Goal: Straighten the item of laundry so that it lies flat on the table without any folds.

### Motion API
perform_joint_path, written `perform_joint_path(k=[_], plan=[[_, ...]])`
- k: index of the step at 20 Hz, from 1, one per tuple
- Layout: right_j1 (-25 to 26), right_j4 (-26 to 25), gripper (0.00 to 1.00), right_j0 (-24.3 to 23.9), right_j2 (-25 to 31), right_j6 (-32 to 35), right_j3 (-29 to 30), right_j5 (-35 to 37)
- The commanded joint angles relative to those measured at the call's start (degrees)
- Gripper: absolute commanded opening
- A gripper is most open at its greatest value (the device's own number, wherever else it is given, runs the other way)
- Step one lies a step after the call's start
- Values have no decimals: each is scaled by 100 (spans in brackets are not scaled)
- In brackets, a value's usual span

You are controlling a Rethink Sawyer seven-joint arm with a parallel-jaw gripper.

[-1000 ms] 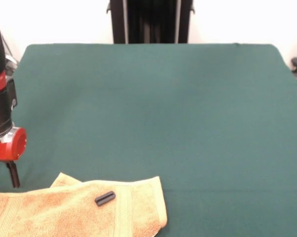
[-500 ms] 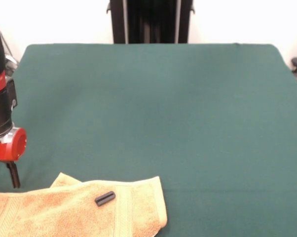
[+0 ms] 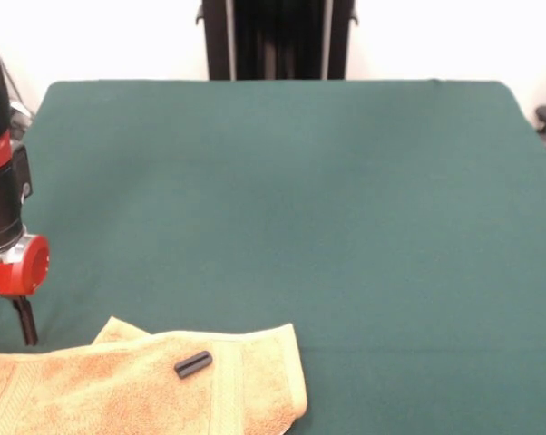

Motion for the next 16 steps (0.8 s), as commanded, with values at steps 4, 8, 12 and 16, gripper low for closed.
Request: perform_joint_path(k=[4, 8, 12, 16], plan=[[294, 104, 100, 323, 671, 127, 285, 941], [311, 26, 100, 358, 621, 62, 216, 953], [302, -9, 100, 400, 542, 106, 171, 1012], [258, -19, 100, 361, 583, 67, 250, 954]])
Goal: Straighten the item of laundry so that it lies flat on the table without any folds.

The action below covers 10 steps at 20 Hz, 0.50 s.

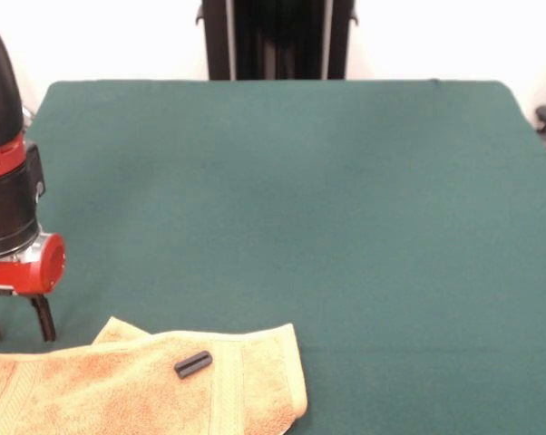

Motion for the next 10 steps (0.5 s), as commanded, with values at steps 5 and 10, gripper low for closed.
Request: perform_joint_path(k=[5, 10], plan=[[169, -15, 100, 250, 597, 26, 374, 705], [119, -12, 100, 239, 614, 19, 447, 685]])
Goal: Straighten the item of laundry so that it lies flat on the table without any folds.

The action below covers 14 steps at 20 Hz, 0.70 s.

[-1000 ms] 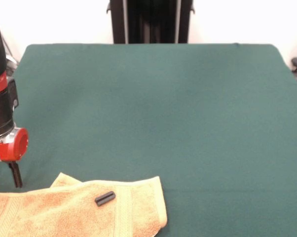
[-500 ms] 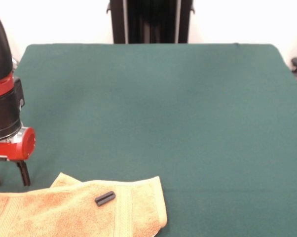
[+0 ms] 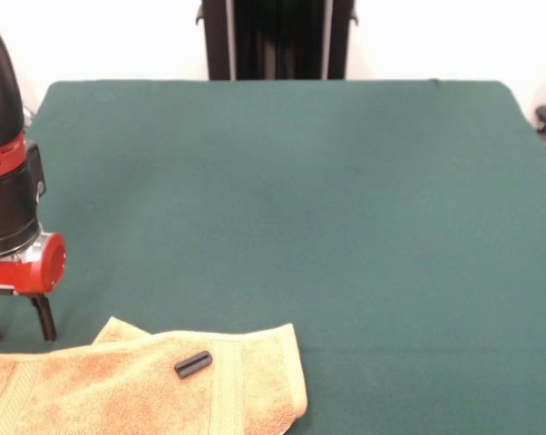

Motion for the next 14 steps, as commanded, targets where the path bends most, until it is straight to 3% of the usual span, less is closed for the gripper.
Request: perform_joint_path(k=[1, 8, 11, 14], plan=[[113, 1, 100, 246, 615, 20, 454, 669], [141, 37, 100, 325, 629, -14, 230, 1009], [167, 89, 100, 171, 1050, -509, 255, 901], [370, 227, 100, 169, 1317, -603, -124, 1182]])
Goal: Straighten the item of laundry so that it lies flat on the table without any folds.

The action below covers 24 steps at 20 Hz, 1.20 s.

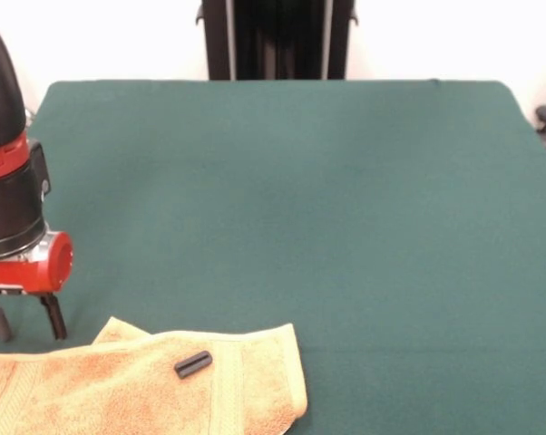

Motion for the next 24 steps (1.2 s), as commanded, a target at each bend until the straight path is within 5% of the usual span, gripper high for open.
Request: perform_joint_path(k=[1, 12, 19, 24], plan=[[451, 274, 100, 275, 1144, -496, -357, 1230], [1643, 65, 100, 589, 1544, -481, -2822, 2763], [1875, -80, 100, 545, 1660, -622, -3103, 2657], [1831, -15, 100, 450, 1631, -925, -2771, 2125]])
